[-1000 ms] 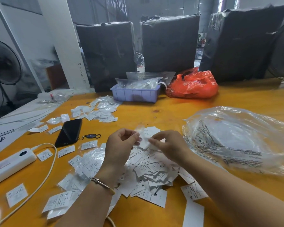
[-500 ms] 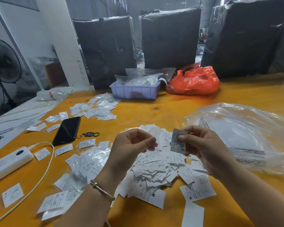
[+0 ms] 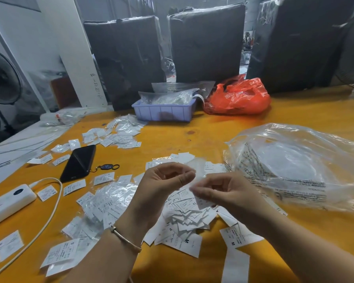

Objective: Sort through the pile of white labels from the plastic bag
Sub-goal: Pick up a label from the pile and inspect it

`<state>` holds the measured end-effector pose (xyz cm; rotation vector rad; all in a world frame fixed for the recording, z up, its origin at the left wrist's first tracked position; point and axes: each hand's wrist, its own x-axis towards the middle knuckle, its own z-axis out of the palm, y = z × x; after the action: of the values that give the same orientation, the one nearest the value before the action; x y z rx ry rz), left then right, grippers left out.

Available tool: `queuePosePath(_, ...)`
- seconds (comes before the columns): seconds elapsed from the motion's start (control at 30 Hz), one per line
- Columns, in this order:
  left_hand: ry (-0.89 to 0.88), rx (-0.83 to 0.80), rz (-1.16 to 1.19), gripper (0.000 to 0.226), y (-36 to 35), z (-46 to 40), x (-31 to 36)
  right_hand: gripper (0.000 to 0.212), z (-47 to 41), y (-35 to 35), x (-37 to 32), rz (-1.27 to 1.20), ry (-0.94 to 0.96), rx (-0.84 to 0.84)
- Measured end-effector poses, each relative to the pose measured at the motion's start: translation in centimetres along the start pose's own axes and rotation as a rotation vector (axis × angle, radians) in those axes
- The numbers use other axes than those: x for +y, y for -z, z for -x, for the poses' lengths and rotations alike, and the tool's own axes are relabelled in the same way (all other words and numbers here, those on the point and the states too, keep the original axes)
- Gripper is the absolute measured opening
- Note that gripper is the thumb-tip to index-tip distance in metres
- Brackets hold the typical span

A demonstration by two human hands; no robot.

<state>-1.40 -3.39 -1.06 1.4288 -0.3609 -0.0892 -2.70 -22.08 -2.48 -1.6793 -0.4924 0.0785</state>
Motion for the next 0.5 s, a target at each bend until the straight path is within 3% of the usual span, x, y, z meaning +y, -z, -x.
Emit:
queuePosePath(0.1, 0.049, 0.016, -0.028, 0.004, 0.1, 0.0, 0.0, 0.025, -0.2, 0.3, 0.0, -0.106, 0.013, 0.105)
queuePosePath(0.23, 0.104, -0.046, -0.317, 0.002, 0.5, 0.0, 0.1, 0.012, -0.2, 1.1, -0.3, -0.042, 0.081, 0.229)
queuePosePath(0.3, 0.163, -0.138, -0.446, 0.007, 0.5, 0.1, 0.0, 0.004, -0.1, 1.2, -0.4, 0.115, 0.157, 0.221)
queuePosePath(0.4, 0.209, -0.199, -0.475, 0.008, 0.3, 0.1, 0.0, 0.009, -0.1, 1.3, -0.5, 0.403, 0.231, 0.143)
queuePosePath(0.5, 0.178, -0.222, -0.496, 0.007, 0.3, 0.1, 0.2, 0.010, -0.1, 1.9, -0.7, 0.369, 0.191, 0.106)
